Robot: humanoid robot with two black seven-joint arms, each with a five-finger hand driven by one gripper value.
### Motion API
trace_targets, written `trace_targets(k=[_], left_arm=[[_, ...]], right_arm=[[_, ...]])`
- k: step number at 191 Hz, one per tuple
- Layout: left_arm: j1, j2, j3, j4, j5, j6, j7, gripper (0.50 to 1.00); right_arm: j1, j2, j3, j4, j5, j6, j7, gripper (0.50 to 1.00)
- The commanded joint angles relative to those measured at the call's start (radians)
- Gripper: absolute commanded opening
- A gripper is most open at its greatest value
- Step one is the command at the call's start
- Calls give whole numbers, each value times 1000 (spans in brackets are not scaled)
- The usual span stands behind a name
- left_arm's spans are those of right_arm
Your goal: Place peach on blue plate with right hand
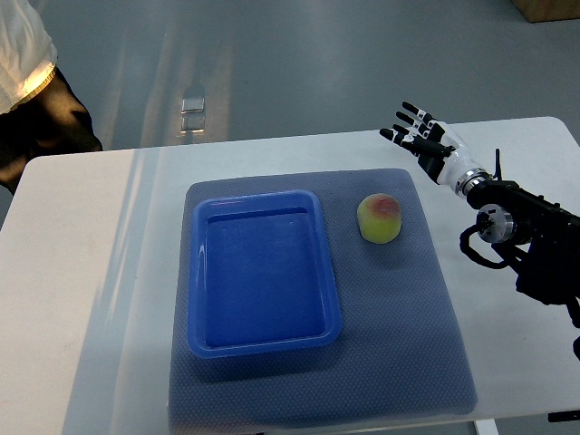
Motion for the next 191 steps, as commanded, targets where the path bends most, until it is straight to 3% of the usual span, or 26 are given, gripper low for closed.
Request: trace_targets(k=[1, 166, 191], left_arm=[[0, 0, -2, 3, 0, -5, -2, 1000], [2, 0, -5, 8, 0, -6, -9, 1000], [2, 0, -5, 8, 0, -6, -9, 1000]], right_arm=[[0, -5, 0, -1, 1, 0, 0, 930], [2, -19, -1, 1, 1, 15, 1, 932], [0, -49, 0, 1, 1, 78, 1, 930]])
